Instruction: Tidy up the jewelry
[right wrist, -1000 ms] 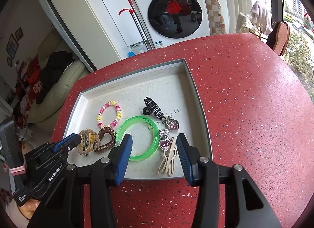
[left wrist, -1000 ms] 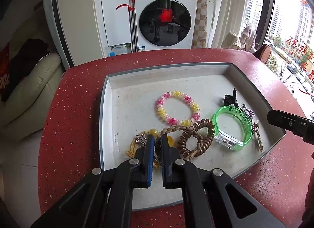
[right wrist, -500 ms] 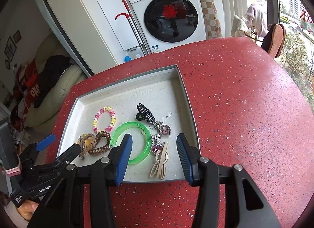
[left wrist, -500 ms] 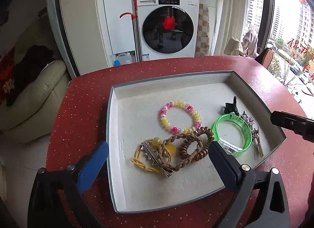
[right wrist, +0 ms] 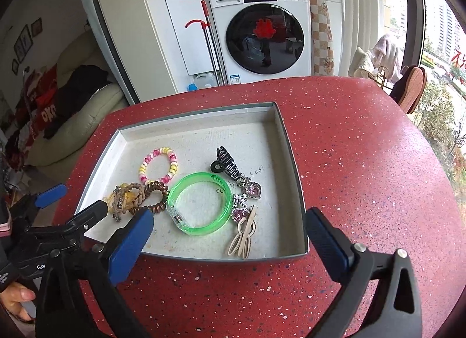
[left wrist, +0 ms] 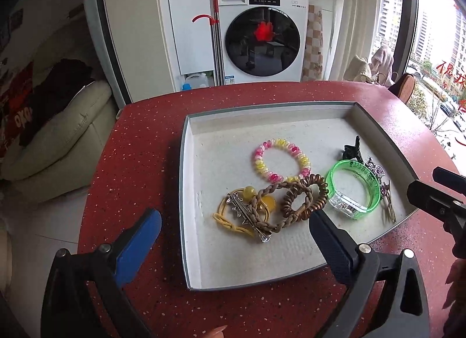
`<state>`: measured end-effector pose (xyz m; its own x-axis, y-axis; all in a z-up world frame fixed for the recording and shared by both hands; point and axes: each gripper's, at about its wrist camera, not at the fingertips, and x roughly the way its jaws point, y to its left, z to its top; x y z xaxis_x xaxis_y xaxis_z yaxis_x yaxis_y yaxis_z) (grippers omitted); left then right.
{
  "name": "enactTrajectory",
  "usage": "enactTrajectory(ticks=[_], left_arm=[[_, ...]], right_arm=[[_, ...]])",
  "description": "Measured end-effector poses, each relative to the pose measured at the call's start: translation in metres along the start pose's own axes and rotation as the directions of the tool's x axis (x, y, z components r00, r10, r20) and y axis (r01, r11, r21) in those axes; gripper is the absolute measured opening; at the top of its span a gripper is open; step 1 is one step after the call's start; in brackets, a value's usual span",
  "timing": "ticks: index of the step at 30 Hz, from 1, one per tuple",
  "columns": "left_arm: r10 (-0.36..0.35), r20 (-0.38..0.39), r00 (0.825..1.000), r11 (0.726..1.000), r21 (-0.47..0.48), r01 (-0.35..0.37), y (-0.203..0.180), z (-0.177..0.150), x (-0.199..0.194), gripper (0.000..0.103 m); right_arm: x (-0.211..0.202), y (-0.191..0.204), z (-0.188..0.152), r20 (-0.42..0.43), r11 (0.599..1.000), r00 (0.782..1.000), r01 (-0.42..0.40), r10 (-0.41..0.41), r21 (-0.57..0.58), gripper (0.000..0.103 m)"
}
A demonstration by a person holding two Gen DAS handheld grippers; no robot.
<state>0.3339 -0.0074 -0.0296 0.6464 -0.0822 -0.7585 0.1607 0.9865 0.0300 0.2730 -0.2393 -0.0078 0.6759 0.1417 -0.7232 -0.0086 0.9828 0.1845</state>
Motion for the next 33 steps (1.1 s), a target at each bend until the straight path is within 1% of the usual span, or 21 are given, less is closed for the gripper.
enactTrajectory(ticks=[2, 5, 12, 17, 21, 23, 26, 29, 33], left_arm=[[0.010, -0.005, 1.000, 1.000, -0.005, -0.010, 0.001, -0.004, -0.002, 0.103], [0.032, -0.010, 0.999, 0.999, -0.002, -0.032, 0.000, -0.010, -0.006, 0.103], [0.063, 0.022, 0.998, 0.998, 0.005, -0.063, -0.003, -0.032, -0.028, 0.103], [0.037, 0.013, 0.999, 0.999, -0.035, -0.036, -0.001, -0.052, -0.040, 0.103], [0.039, 0.011, 0.999, 0.998, -0.057, -0.038, -0.001, -0.068, -0.047, 0.103], [0.050, 0.019, 0.999, 0.997, -0.062, -0.049, -0.002, -0.075, -0.051, 0.103], [0.061, 0.044, 0.997, 0.995, -0.085, -0.058, -0.002, -0.084, -0.059, 0.103], [0.074, 0.078, 0.994, 0.992, -0.107, -0.065, -0.004, -0.092, -0.066, 0.103], [0.084, 0.106, 0.991, 0.992, -0.102, -0.073, -0.009, -0.103, -0.075, 0.103]], right_arm=[[-0.002, 0.003, -0.003, 0.012, 1.000, 1.000, 0.004, -0.004, -0.012, 0.103], [-0.003, 0.008, -0.008, 0.004, 1.000, 1.000, 0.009, -0.009, -0.030, 0.103], [-0.009, 0.011, -0.022, -0.017, 0.999, 1.000, 0.013, -0.013, -0.034, 0.103], [-0.014, 0.012, -0.036, -0.021, 0.999, 1.000, 0.019, -0.019, -0.029, 0.103], [-0.020, 0.013, -0.050, -0.008, 0.999, 0.999, 0.033, -0.033, -0.027, 0.103], [-0.024, 0.013, -0.055, 0.000, 0.999, 0.999, 0.038, -0.038, -0.026, 0.103], [-0.031, 0.013, -0.062, 0.029, 0.998, 0.998, 0.052, -0.052, -0.021, 0.103], [-0.042, 0.014, -0.069, 0.078, 0.997, 0.995, 0.069, -0.068, -0.019, 0.103], [-0.056, 0.019, -0.079, 0.142, 0.995, 0.986, 0.095, -0.090, -0.032, 0.103]])
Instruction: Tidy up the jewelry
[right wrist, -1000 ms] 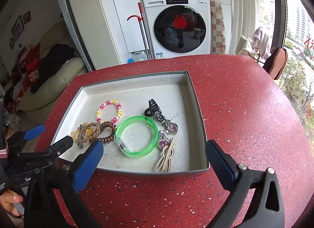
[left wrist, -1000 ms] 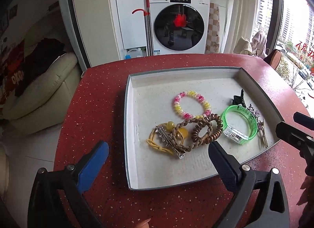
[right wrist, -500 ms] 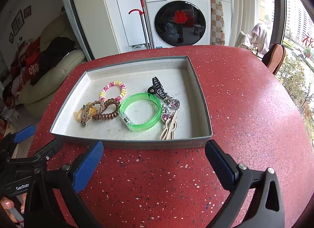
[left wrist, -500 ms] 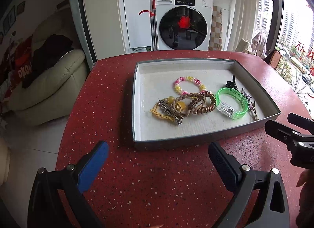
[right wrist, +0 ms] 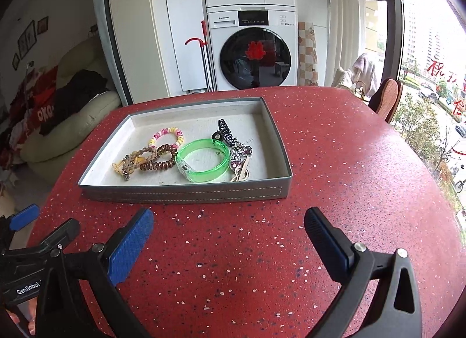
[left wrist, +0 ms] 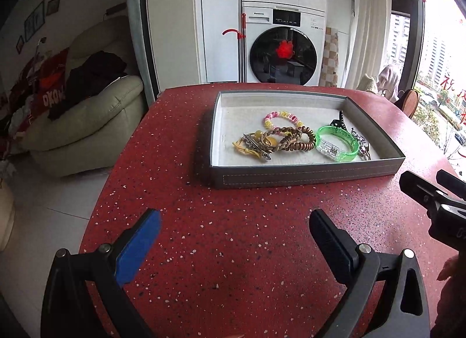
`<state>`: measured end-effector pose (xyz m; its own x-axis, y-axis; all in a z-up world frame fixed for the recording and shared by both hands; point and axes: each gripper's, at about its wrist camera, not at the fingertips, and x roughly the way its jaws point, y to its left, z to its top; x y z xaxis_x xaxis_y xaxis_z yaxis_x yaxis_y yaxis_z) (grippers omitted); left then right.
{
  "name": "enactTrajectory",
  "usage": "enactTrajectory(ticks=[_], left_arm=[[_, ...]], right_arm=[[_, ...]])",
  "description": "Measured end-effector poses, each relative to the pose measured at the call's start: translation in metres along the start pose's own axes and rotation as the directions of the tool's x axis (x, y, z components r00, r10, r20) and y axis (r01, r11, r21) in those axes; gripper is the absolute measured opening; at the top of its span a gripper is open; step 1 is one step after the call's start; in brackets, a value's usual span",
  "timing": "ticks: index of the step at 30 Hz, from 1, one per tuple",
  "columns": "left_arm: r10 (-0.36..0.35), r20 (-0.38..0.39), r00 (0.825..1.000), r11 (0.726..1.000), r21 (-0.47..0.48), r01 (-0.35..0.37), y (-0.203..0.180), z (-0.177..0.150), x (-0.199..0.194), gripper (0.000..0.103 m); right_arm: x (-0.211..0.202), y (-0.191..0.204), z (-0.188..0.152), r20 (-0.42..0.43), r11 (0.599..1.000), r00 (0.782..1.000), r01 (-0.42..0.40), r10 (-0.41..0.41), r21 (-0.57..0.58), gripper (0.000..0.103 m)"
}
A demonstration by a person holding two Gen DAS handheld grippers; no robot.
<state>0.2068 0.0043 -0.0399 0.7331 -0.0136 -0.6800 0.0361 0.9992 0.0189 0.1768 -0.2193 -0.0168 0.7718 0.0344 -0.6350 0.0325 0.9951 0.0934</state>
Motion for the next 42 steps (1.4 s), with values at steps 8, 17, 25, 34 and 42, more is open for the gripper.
enactTrajectory(ticks=[8, 17, 25, 34, 42], left_arm=[[0.028, 0.035, 0.999, 0.999, 0.023, -0.029, -0.004, -0.019, -0.022, 0.103], [0.022, 0.064, 0.998, 1.000, 0.000, -0.022, -0.004, -0.023, -0.041, 0.103], [0.011, 0.067, 0.998, 1.000, -0.024, -0.009, -0.003, -0.020, -0.054, 0.103], [0.020, 0.076, 0.997, 0.999, -0.028, -0.017, 0.003, -0.009, -0.061, 0.103], [0.030, 0.070, 0.997, 0.999, -0.029, -0.028, 0.004, 0.001, -0.060, 0.103]], right_arm=[[-0.026, 0.005, -0.018, 0.082, 1.000, 0.997, -0.009, 0.008, 0.008, 0.103], [-0.045, 0.004, -0.024, 0.128, 1.000, 0.992, -0.016, 0.013, 0.026, 0.103], [-0.057, 0.004, -0.025, 0.113, 0.999, 0.993, -0.023, 0.020, 0.030, 0.103], [-0.057, 0.006, -0.016, 0.067, 1.000, 0.998, 0.010, -0.010, 0.006, 0.103], [-0.057, 0.006, -0.007, 0.045, 0.998, 0.997, 0.061, -0.061, -0.009, 0.103]])
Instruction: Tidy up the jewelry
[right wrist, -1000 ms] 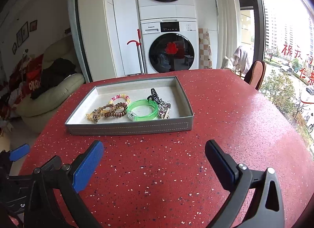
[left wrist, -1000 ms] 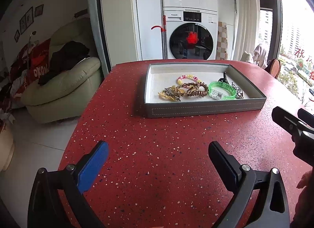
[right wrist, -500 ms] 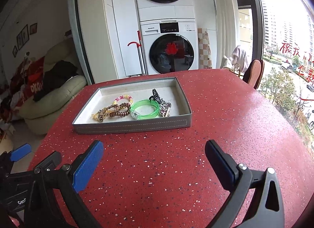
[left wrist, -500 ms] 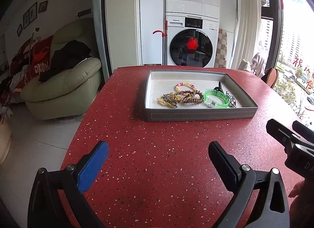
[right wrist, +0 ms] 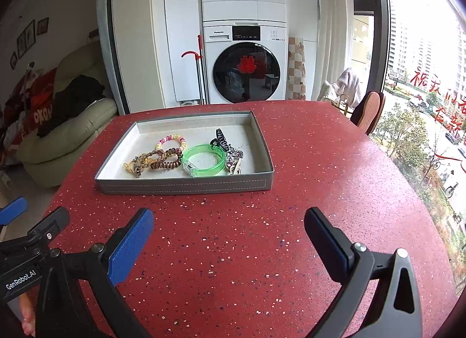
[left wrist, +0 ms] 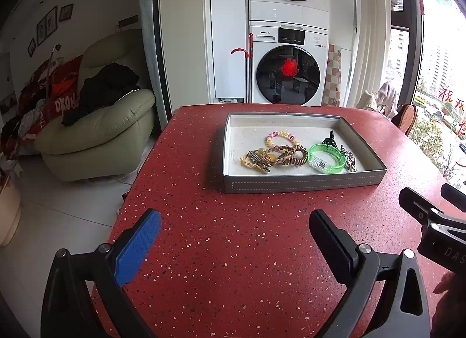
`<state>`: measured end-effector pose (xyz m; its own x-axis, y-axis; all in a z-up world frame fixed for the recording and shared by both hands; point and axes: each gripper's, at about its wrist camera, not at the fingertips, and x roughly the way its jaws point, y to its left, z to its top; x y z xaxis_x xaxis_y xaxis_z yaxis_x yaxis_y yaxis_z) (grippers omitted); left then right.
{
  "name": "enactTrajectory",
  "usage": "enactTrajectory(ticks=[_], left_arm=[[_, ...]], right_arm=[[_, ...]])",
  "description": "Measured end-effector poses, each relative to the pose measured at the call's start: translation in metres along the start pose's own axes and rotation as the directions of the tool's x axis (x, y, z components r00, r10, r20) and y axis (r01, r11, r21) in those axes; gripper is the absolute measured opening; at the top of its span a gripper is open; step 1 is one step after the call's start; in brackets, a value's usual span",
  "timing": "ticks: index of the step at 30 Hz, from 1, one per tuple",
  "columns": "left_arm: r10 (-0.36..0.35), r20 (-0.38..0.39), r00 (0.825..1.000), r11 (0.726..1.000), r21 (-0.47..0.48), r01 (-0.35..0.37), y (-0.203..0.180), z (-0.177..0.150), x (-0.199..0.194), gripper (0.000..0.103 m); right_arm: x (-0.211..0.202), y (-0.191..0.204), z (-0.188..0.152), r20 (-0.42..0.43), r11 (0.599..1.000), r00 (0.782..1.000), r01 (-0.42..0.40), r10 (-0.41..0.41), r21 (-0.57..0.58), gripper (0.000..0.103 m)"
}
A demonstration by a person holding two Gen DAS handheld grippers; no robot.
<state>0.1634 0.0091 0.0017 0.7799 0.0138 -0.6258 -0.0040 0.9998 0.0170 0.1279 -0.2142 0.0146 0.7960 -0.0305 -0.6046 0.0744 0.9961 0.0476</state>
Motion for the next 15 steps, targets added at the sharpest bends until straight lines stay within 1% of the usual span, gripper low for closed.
enactTrajectory(ticks=[8, 15], left_arm=[[-0.003, -0.006, 1.000, 1.000, 0.000, 0.003, -0.001, 0.004, 0.000, 0.103], [-0.001, 0.015, 1.000, 1.000, 0.002, 0.001, -0.002, 0.010, -0.006, 0.103]], right_arm=[[-0.008, 0.002, 0.011, 0.022, 1.000, 1.000, 0.012, -0.012, 0.001, 0.103], [-0.012, 0.006, 0.018, 0.036, 1.000, 0.999, 0.000, 0.000, -0.004, 0.103]])
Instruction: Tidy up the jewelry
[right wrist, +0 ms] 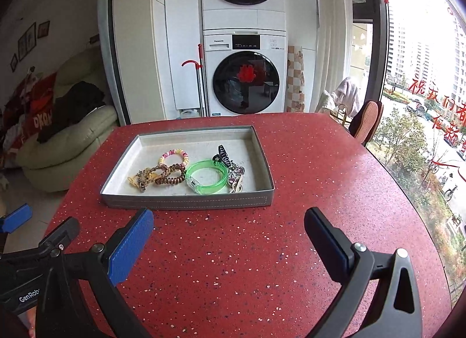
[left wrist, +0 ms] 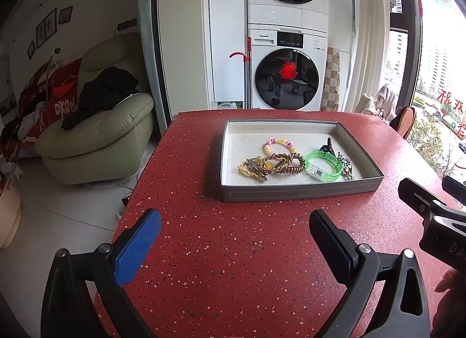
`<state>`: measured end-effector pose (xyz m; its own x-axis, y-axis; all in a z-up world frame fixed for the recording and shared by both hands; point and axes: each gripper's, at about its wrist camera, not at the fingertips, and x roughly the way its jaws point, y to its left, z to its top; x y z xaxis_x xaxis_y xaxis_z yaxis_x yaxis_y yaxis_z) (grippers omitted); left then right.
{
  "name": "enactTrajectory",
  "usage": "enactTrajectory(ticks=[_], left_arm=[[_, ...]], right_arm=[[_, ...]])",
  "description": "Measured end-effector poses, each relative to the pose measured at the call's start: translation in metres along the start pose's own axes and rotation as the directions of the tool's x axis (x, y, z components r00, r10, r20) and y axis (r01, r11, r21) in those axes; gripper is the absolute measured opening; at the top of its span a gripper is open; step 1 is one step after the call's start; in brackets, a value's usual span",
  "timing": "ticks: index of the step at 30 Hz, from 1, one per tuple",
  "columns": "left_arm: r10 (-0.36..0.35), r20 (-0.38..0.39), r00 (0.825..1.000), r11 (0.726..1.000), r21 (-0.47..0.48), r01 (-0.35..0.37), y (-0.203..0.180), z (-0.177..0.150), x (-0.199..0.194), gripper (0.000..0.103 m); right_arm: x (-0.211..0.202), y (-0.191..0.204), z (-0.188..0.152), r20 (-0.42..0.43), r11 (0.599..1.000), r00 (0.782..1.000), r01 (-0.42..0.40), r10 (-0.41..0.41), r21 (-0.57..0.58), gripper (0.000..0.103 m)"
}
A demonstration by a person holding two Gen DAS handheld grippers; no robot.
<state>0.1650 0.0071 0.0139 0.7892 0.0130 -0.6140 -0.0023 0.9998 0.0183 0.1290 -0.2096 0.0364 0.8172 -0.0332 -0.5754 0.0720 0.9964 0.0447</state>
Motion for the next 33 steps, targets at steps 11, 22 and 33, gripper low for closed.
enactTrajectory(ticks=[11, 22, 33], left_arm=[[0.013, -0.001, 1.000, 1.000, -0.007, -0.013, 0.0027, 0.0037, -0.0002, 0.103], [0.018, -0.005, 1.000, 1.000, -0.018, -0.018, 0.0057, 0.0067, -0.0006, 0.103], [0.022, -0.003, 1.000, 1.000, -0.013, -0.022, 0.0047, 0.0068, -0.0014, 0.103]], right_arm=[[-0.0020, 0.0029, 0.0064, 0.011, 1.000, 1.000, -0.006, 0.006, -0.006, 0.103], [-0.0014, 0.0041, 0.0082, 0.011, 1.000, 1.000, -0.009, 0.009, -0.007, 0.103], [-0.0019, 0.0058, 0.0088, 0.013, 1.000, 1.000, -0.015, 0.015, -0.004, 0.103]])
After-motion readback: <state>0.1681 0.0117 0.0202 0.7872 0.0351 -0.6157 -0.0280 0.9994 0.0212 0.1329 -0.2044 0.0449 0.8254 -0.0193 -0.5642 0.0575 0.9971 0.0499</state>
